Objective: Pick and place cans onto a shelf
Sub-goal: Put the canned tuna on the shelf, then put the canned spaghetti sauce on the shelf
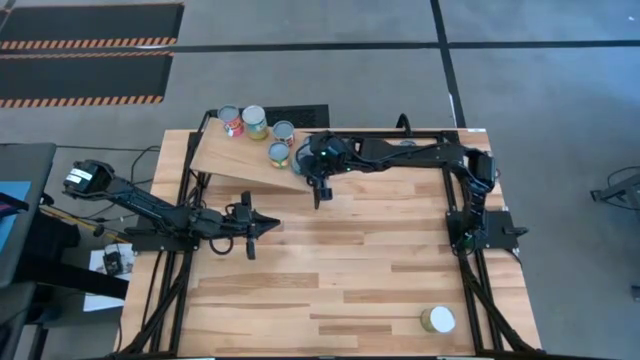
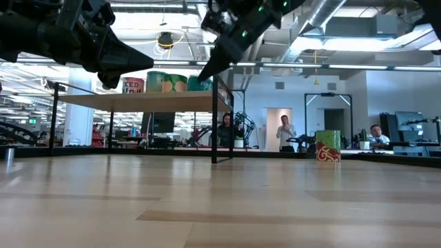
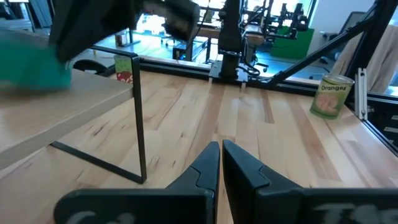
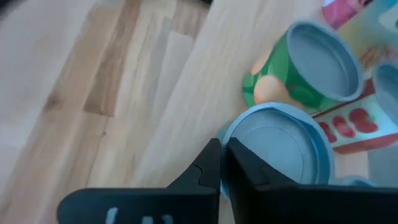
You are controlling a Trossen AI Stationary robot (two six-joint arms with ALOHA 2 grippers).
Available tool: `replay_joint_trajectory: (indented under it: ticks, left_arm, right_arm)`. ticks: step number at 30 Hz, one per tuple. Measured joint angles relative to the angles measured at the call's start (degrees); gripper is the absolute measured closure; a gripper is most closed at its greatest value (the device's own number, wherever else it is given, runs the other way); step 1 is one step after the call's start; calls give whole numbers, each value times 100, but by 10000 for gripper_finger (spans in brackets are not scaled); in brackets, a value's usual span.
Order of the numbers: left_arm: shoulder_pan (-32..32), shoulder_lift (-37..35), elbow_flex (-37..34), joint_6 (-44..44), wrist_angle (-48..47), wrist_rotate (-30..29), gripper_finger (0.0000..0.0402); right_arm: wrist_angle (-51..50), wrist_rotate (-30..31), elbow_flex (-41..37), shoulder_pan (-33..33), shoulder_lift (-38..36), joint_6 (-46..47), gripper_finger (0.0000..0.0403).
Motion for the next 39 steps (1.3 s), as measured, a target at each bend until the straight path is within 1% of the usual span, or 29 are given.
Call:
replay_joint_trajectory:
  ticks: [9,21,26,29,32,35,37,39]
  left_arm:
    - [-1,2,0,0,-21,0,393]
    - [-2,2,0,7,-17,4,393]
    - [-2,2,0,13,-87,6,393]
    - [-2,2,0,15,-129,4,393]
    - [-2,2,0,16,-139,4,393]
    - [-2,2,0,17,-143,5,393]
    - [-2,2,0,17,-147,22,393]
    - [0,2,0,17,-150,48,393]
  right_arm:
    - [43,29,-11,-1,76,47,338]
    - [137,29,-14,1,78,151,269]
    - [178,39,-24,39,-60,147,259]
    - [158,238,-24,115,-254,148,268]
    - [94,514,-24,253,-484,25,292]
    - [168,417,-59,427,-743,-1,335]
    - [351,233,-264,545,-978,-50,373]
    - [779,-47,-633,620,-1205,-50,392]
